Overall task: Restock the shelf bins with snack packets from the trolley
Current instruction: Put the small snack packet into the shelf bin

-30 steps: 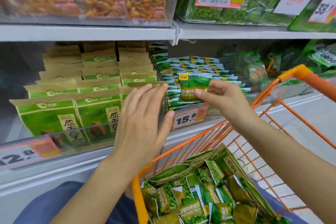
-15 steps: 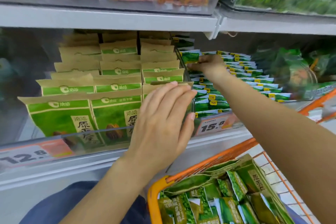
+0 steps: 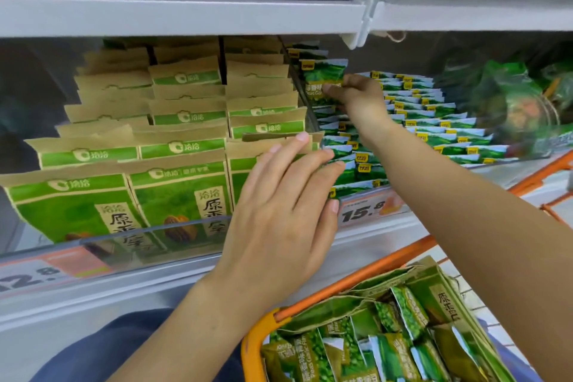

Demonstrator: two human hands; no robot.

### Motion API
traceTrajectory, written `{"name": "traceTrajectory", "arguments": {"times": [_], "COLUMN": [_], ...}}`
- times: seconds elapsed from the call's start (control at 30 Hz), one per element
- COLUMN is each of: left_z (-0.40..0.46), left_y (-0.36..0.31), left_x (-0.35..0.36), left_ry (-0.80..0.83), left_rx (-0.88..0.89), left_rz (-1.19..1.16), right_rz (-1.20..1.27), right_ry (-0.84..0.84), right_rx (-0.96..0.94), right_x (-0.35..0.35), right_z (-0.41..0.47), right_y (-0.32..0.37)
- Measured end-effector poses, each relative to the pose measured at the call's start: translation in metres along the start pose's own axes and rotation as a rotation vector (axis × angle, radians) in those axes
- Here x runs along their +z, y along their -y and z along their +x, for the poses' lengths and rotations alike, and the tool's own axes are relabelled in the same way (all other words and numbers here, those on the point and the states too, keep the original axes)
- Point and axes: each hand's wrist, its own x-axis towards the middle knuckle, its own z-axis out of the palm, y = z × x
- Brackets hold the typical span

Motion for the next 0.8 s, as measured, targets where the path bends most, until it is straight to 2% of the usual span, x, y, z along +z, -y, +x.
{"name": "traceTrajectory", "arguments": {"times": [0.13, 0.23, 0.37, 0.47, 0.8], "left_z": [0.0, -0.002, -0.002, -0.002, -0.002], "left_y": [0.0, 0.001, 0.002, 0.002, 0.001], "left_x": [0.0, 0.001, 0.0, 0.0, 0.001], "left_ry": [0.009, 0.018, 0.016, 0.014, 0.039], "left_rx": [0.003, 0.008, 0.016, 0.017, 0.01], "left_rz": [0.008, 0.011, 0.014, 0.011, 0.02], "right_rz": [-0.056, -0.076, 0.135, 0.251, 0.032], "right_ry": [0.083, 0.07, -0.046, -0.059, 0.05], "right_rx": [0.014, -0.016, 0.008, 0.027, -0.063], "right_x": [-0.003, -0.005, -0.008, -0.009, 0.001], "right_z": [-0.004, -0.009, -0.01, -0.003, -0.001], "right_y": [0.002, 0.003, 0.008, 0.009, -0.001]}}
